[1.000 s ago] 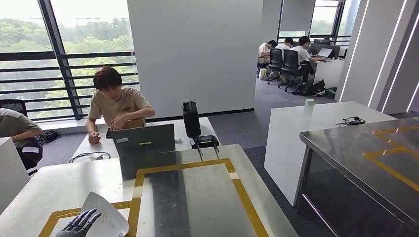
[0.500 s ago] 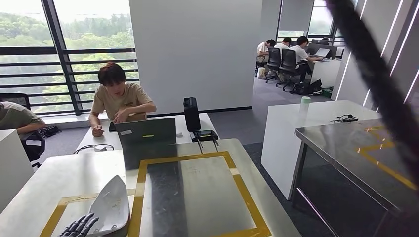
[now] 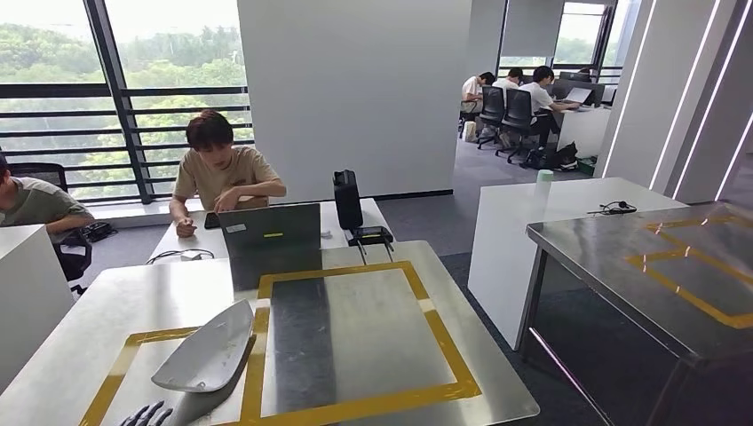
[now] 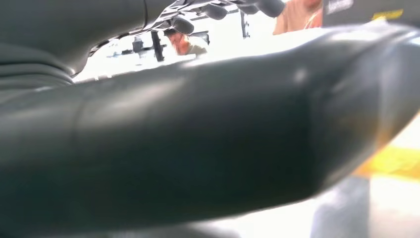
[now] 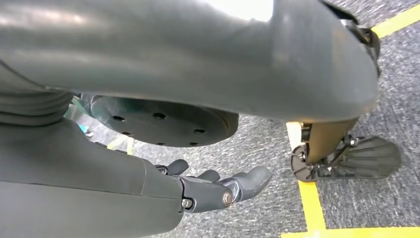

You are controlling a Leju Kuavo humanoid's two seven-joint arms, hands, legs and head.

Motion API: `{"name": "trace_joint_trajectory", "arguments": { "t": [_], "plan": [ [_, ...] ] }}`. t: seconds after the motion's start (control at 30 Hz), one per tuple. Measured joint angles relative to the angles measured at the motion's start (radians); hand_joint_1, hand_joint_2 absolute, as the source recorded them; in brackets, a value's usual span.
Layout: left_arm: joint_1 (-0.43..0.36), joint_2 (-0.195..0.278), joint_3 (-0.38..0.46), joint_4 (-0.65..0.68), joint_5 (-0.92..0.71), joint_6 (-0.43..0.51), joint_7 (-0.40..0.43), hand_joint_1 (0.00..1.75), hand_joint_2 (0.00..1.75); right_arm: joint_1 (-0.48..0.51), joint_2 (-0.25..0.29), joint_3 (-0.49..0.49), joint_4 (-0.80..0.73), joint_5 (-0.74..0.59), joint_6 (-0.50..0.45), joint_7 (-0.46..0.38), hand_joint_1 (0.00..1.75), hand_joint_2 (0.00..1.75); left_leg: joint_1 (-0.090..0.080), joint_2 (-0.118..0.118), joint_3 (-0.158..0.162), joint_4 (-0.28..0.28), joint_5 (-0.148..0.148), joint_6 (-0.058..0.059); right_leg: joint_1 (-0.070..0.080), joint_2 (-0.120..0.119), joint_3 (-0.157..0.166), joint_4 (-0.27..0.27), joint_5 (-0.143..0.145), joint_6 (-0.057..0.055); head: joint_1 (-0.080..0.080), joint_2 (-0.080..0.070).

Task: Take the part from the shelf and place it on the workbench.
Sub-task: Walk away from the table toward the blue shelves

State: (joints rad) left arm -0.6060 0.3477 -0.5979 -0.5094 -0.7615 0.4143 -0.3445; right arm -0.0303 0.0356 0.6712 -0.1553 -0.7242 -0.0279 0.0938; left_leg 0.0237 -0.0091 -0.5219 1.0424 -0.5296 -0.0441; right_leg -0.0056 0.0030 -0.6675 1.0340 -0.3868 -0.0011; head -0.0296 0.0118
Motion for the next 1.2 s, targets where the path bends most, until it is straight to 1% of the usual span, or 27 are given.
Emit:
{"name": "trace_joint_trajectory", "arguments": {
  "t": [0.07,0.1,0.17,0.2,0.23,0.27,0.3,0.33,0.37,0.43,0.47,0.5,0.57,0.6,0.63,0.7,0.73,0.77,0.83,0.87,0.9,0.97,1.0,1.07,1.1,1.13,1.2],
  "plan": [
    [0.023,-0.001,0.003,-0.001,0.012,-0.004,0.001,0.0,0.0,0.005,-0.001,0.0,0.0,-0.001,0.0,-0.003,0.0,0.0,-0.002,0.004,-0.02,0.001,0.015,0.023,-0.004,0.002,-0.011,0.002,0.004,0.01,0.0,0.0],
    [0.036,-0.002,0.006,-0.001,0.016,-0.004,0.002,0.0,0.0,0.008,-0.001,0.0,0.0,-0.002,0.001,-0.004,0.0,0.0,-0.002,0.007,-0.032,0.0,0.025,0.035,-0.005,0.002,-0.021,0.019,-0.019,0.015,0.0,0.0],
    [0.062,-0.002,0.013,-0.002,0.017,0.002,0.011,0.0,0.0,0.01,-0.002,0.0,0.0,-0.002,0.001,-0.007,0.0,0.0,-0.004,0.011,-0.057,0.0,0.046,0.051,-0.005,0.0,-0.051,0.111,-0.113,0.02,0.001,0.0],
    [0.079,-0.002,0.017,-0.003,0.014,0.008,0.02,0.0,0.0,0.01,-0.002,0.0,0.0,-0.002,0.001,-0.007,0.0,0.0,-0.007,0.013,-0.071,0.0,0.056,0.054,-0.004,0.001,-0.066,0.178,-0.162,0.02,0.001,0.0],
    [0.1,-0.003,0.02,-0.005,0.009,0.015,0.032,0.0,0.0,0.01,-0.002,0.0,0.0,-0.002,0.0,-0.007,0.0,0.0,-0.011,0.015,-0.085,0.001,0.066,0.056,-0.002,0.001,-0.074,0.238,-0.194,0.017,0.002,0.0],
    [0.122,-0.003,0.024,-0.007,0.004,0.02,0.043,0.0,0.0,0.01,-0.002,0.0,0.0,-0.003,0.0,-0.006,0.0,0.0,-0.015,0.017,-0.099,0.001,0.077,0.058,0.002,0.001,-0.069,0.277,-0.204,0.011,0.002,0.0],
    [0.143,-0.004,0.027,-0.011,-0.001,0.024,0.053,0.0,0.0,0.01,-0.003,0.001,0.0,-0.004,-0.002,-0.005,0.0,0.0,-0.019,0.019,-0.112,0.002,0.086,0.06,0.007,0.001,-0.048,0.282,-0.193,0.004,0.002,0.0],
    [0.161,-0.005,0.029,-0.016,-0.005,0.026,0.062,0.0,0.0,0.01,-0.004,0.001,0.0,-0.004,-0.004,-0.004,0.0,0.0,-0.022,0.02,-0.123,0.004,0.094,0.061,0.014,0.001,-0.01,0.251,-0.168,-0.006,0.002,0.0],
    [0.178,-0.007,0.033,-0.024,-0.008,0.027,0.07,0.0,0.0,0.009,-0.005,0.001,0.0,-0.006,-0.005,-0.002,0.0,0.0,-0.024,0.02,-0.131,0.004,0.103,0.062,0.024,0.002,0.043,0.189,-0.147,-0.019,0.002,0.0],
    [0.214,-0.017,0.047,-0.048,-0.012,0.026,0.087,0.0,0.0,0.006,-0.012,0.001,0.0,-0.008,-0.01,0.002,0.0,0.0,-0.025,0.021,-0.14,0.002,0.119,0.058,0.039,0.002,0.144,0.047,-0.147,-0.044,0.002,0.0],
    [0.231,-0.024,0.057,-0.059,-0.013,0.022,0.093,0.0,0.0,0.004,-0.015,0.001,0.0,-0.01,-0.012,0.004,0.0,0.0,-0.022,0.022,-0.14,-0.002,0.128,0.055,0.044,0.002,0.172,0.0,-0.155,-0.052,0.002,0.0],
    [0.246,-0.033,0.066,-0.068,-0.013,0.016,0.096,0.0,0.0,0.003,-0.018,0.001,0.0,-0.011,-0.013,0.006,0.0,0.0,-0.019,0.022,-0.14,-0.007,0.139,0.049,0.046,0.002,0.182,-0.023,-0.158,-0.055,0.002,0.0],
    [0.275,-0.052,0.083,-0.075,-0.013,0.001,0.097,0.0,0.0,0.003,-0.019,0.001,0.0,-0.015,-0.013,0.007,0.0,0.0,-0.016,0.02,-0.141,-0.019,0.155,0.039,0.045,0.0,0.174,-0.044,-0.133,-0.056,0.003,0.0],
    [0.289,-0.063,0.091,-0.075,-0.013,-0.007,0.098,0.0,0.0,0.003,-0.021,0.001,0.0,-0.017,-0.013,0.006,0.0,0.0,-0.017,0.017,-0.146,-0.014,0.141,0.034,0.041,-0.001,0.169,-0.055,-0.117,-0.057,0.003,0.0],
    [0.302,-0.075,0.099,-0.072,-0.015,-0.013,0.099,0.0,0.0,0.002,-0.021,0.001,0.0,-0.019,-0.013,0.006,0.0,0.0,-0.018,0.015,-0.154,0.009,0.107,0.029,0.036,-0.002,0.159,-0.065,-0.099,-0.056,0.002,0.0],
    [0.321,-0.102,0.113,-0.064,-0.02,-0.024,0.102,0.0,0.0,0.003,-0.022,0.001,0.0,-0.022,-0.013,0.003,0.0,0.0,-0.015,0.011,-0.178,0.11,0.004,0.02,0.031,-0.003,0.134,-0.069,-0.072,-0.054,0.0,0.0],
    [0.328,-0.116,0.118,-0.06,-0.022,-0.03,0.103,0.0,0.0,0.004,-0.022,0.001,0.0,-0.024,-0.013,0.002,0.0,0.0,-0.013,0.011,-0.187,0.173,-0.032,0.015,0.029,-0.005,0.117,-0.065,-0.061,-0.051,-0.001,0.0],
    [0.335,-0.13,0.123,-0.055,-0.022,-0.038,0.102,0.0,0.0,0.004,-0.022,0.001,0.0,-0.026,-0.014,-0.001,0.0,0.0,-0.009,0.011,-0.188,0.223,-0.043,0.01,0.027,-0.007,0.1,-0.059,-0.051,-0.048,-0.001,0.0],
    [0.346,-0.157,0.134,-0.041,-0.012,-0.057,0.096,0.0,0.0,0.005,-0.022,0.001,0.0,-0.029,-0.015,-0.007,0.0,0.0,-0.001,0.011,-0.155,0.243,-0.005,-0.001,0.021,-0.01,0.061,-0.044,-0.032,-0.04,-0.001,0.0],
    [0.349,-0.169,0.142,-0.031,-0.003,-0.067,0.092,0.0,0.0,0.005,-0.022,0.001,0.0,-0.03,-0.016,-0.009,0.0,0.0,0.005,0.011,-0.113,0.203,0.017,-0.007,0.018,-0.011,0.04,-0.033,-0.024,-0.033,-0.002,0.0],
    [0.35,-0.182,0.151,-0.022,0.008,-0.078,0.089,0.0,0.0,0.006,-0.024,0.001,0.0,-0.03,-0.016,-0.011,0.0,0.0,0.006,0.011,-0.062,0.141,0.017,-0.013,0.016,-0.012,0.022,-0.021,-0.017,-0.026,-0.002,0.0],
    [0.35,-0.206,0.174,0.003,0.036,-0.106,0.091,0.0,0.0,0.006,-0.029,0.001,0.0,-0.03,-0.014,-0.012,0.0,0.0,0.004,0.006,0.008,0.034,-0.012,-0.005,0.014,-0.013,-0.002,-0.001,-0.004,-0.012,-0.003,0.0],
    [0.351,-0.217,0.187,0.021,0.053,-0.124,0.098,0.0,0.0,0.006,-0.031,0.001,0.0,-0.029,-0.012,-0.013,0.0,0.0,-0.002,0.005,0.017,0.011,-0.026,0.005,0.013,-0.013,-0.007,0.002,0.004,-0.006,-0.003,0.0],
    [0.359,-0.234,0.22,0.07,0.089,-0.165,0.126,0.0,0.0,0.008,-0.034,0.004,0.0,-0.026,-0.005,-0.015,0.0,0.0,-0.005,0.009,0.002,0.005,-0.016,0.031,0.008,-0.011,-0.011,0.002,0.017,0.005,-0.002,0.0],
    [0.365,-0.24,0.238,0.096,0.109,-0.193,0.149,0.0,0.0,0.01,-0.035,0.007,0.0,-0.022,0.0,-0.015,0.0,0.0,-0.006,0.012,-0.006,0.005,-0.006,0.042,0.006,-0.01,-0.017,0.01,0.003,0.011,-0.002,0.0],
    [0.374,-0.244,0.257,0.12,0.128,-0.221,0.174,0.0,0.0,0.013,-0.037,0.01,0.0,-0.018,0.004,-0.016,0.0,0.0,-0.006,0.015,-0.018,0.004,0.005,0.052,0.004,-0.008,-0.026,0.034,-0.032,0.016,-0.002,0.0],
    [0.395,-0.248,0.294,0.162,0.171,-0.286,0.237,0.0,0.0,0.015,-0.04,0.019,0.0,-0.013,0.011,-0.016,0.0,0.0,-0.006,0.019,-0.045,0.004,0.031,0.062,0.002,-0.008,-0.052,0.137,-0.145,0.023,-0.002,-0.001]
  ]
}}
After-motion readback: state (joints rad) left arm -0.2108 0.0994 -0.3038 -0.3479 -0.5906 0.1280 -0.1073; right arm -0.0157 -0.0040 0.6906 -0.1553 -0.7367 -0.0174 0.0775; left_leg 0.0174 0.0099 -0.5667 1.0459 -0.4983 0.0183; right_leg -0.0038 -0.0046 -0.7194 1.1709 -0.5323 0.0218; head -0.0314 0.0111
